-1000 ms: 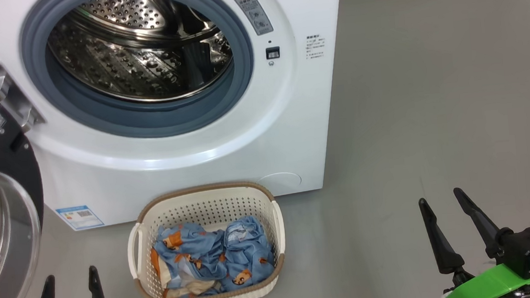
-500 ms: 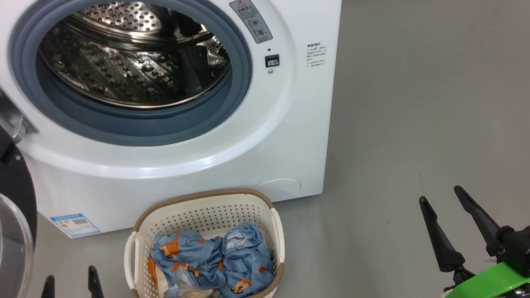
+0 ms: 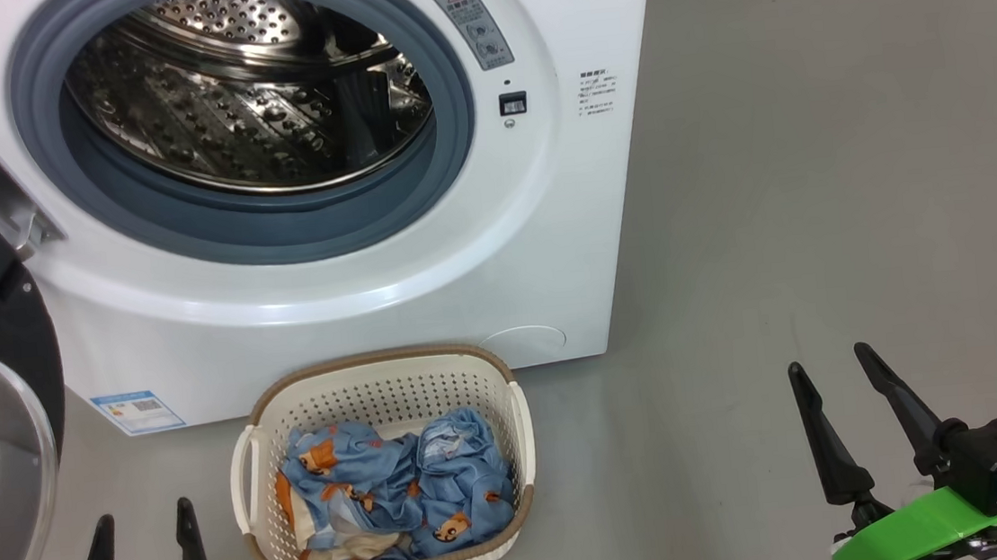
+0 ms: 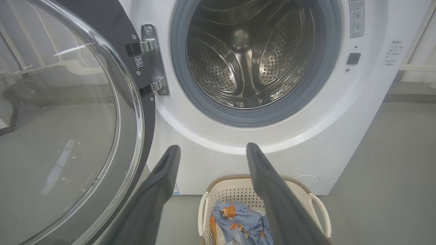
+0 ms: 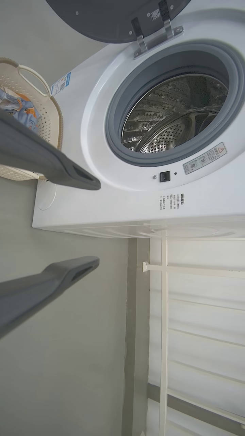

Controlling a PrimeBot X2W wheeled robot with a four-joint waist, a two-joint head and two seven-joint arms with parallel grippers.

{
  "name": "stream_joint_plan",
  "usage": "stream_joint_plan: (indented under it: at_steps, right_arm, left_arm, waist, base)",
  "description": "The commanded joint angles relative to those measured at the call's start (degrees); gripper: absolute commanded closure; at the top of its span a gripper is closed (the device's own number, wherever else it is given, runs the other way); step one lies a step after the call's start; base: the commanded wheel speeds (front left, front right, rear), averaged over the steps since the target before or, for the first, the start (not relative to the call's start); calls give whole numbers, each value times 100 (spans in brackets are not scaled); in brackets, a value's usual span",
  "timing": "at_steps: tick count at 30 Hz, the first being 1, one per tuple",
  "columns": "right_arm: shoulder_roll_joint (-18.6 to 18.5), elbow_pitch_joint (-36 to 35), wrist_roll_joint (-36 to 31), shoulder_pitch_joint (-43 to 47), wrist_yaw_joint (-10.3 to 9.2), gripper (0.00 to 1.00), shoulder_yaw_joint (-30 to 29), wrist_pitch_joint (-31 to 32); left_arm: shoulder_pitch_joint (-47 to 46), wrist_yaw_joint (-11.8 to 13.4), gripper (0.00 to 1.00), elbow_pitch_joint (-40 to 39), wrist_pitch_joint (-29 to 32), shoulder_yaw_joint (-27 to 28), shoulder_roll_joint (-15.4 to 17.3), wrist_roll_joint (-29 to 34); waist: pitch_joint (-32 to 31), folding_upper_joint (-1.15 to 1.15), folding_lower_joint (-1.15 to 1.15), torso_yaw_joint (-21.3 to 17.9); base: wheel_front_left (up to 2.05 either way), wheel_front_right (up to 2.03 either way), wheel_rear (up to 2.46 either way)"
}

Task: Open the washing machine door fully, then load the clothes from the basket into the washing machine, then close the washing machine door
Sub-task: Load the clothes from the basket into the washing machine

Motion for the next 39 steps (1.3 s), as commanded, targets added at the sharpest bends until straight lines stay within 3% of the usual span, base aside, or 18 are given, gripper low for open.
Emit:
stream_joint_plan:
  at_steps: [1, 25, 39]
  right_arm:
    - [-34, -153, -41, -183, 9, 0, 127, -69]
    - [11, -318, -14, -563, 9, 0, 169, -69]
    - [57, -513, -86, -1057, 9, 0, 191, -69]
  left_arm:
    - [-283, 12, 0, -120, -65, 159, 69, -36]
    - [-1355, -66, 0, -15, 11, -97, 157, -115]
    - [-2519, -279, 0, 795, -10, -224, 294, -218]
  waist:
    - [21, -1, 0, 0]
    - [950, -1, 0, -274]
    - [2164, -1, 0, -473]
  base:
    - [0, 0, 0]
    - [0, 0, 0]
    - [0, 0, 0]
